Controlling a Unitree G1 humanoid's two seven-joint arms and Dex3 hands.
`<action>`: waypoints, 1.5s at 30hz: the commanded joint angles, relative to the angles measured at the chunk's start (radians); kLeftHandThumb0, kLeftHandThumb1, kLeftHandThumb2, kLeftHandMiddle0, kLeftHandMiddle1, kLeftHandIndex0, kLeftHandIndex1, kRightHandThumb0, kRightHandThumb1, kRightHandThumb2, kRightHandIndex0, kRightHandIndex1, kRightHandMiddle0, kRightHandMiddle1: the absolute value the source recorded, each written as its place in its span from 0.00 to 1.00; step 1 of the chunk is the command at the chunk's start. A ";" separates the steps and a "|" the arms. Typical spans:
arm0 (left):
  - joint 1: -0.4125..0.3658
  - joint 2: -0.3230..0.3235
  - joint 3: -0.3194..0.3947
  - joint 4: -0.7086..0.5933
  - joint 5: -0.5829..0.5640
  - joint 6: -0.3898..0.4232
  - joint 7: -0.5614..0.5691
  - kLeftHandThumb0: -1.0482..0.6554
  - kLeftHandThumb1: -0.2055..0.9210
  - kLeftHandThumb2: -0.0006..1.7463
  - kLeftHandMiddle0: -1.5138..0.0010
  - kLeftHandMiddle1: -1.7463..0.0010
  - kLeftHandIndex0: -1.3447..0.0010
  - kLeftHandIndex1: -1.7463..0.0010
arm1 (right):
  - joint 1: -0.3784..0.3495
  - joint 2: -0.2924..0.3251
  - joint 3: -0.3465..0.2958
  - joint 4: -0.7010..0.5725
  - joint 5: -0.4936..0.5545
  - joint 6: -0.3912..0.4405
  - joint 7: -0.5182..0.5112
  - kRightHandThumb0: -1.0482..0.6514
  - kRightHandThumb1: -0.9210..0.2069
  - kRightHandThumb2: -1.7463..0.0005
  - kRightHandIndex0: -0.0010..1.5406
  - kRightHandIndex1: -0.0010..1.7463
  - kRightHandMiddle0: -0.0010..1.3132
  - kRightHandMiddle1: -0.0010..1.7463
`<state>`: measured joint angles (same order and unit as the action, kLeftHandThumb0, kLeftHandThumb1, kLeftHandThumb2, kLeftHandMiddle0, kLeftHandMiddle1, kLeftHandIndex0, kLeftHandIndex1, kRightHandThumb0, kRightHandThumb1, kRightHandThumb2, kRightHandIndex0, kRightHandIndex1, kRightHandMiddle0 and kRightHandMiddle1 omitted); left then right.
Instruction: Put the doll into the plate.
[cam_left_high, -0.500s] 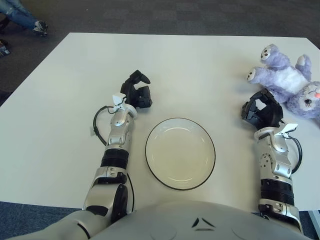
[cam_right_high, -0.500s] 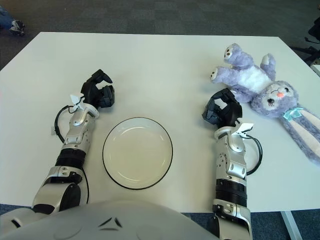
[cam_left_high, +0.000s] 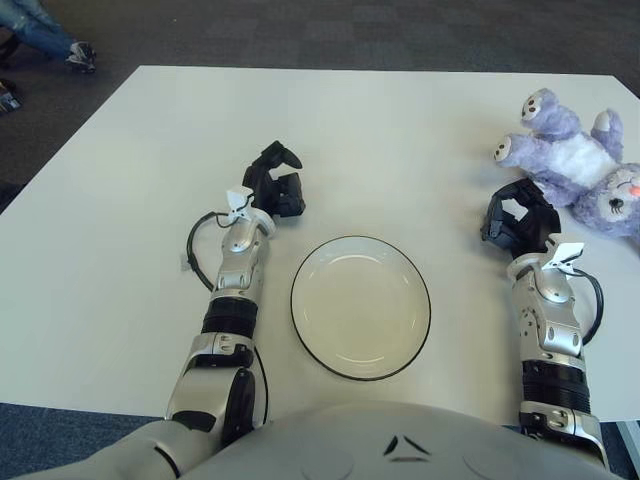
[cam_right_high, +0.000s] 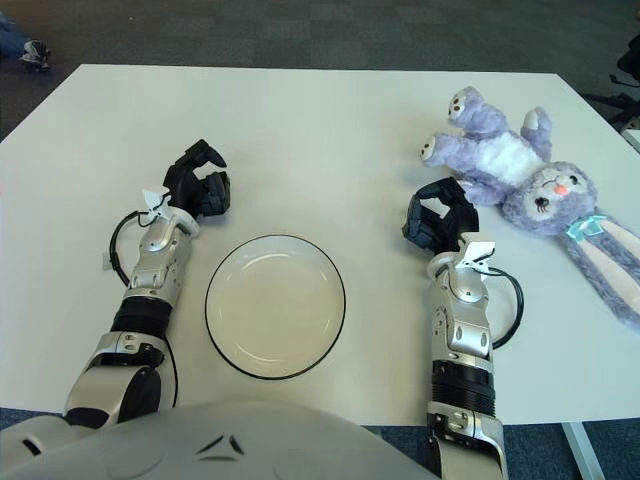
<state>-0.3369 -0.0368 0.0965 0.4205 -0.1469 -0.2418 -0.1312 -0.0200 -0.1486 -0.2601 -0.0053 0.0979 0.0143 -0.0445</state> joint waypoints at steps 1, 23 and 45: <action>0.030 0.005 -0.004 0.032 0.007 0.003 -0.006 0.31 0.39 0.81 0.17 0.00 0.49 0.00 | 0.025 -0.020 0.021 -0.013 -0.051 -0.009 -0.004 0.39 0.26 0.48 0.74 1.00 0.28 1.00; 0.013 0.010 0.001 0.075 0.014 -0.008 0.005 0.32 0.39 0.81 0.18 0.00 0.50 0.00 | 0.122 -0.050 0.039 -0.263 -0.213 -0.055 -0.027 0.25 0.54 0.42 0.82 1.00 0.00 0.73; 0.004 0.011 0.004 0.096 0.023 -0.029 0.020 0.31 0.39 0.81 0.17 0.00 0.49 0.00 | 0.217 -0.055 0.005 -0.415 -0.527 -0.139 -0.182 0.12 0.43 0.53 0.85 1.00 0.00 0.65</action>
<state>-0.3622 -0.0241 0.0993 0.4871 -0.1340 -0.2623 -0.1259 0.1911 -0.1893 -0.2429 -0.3975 -0.3895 -0.1072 -0.2051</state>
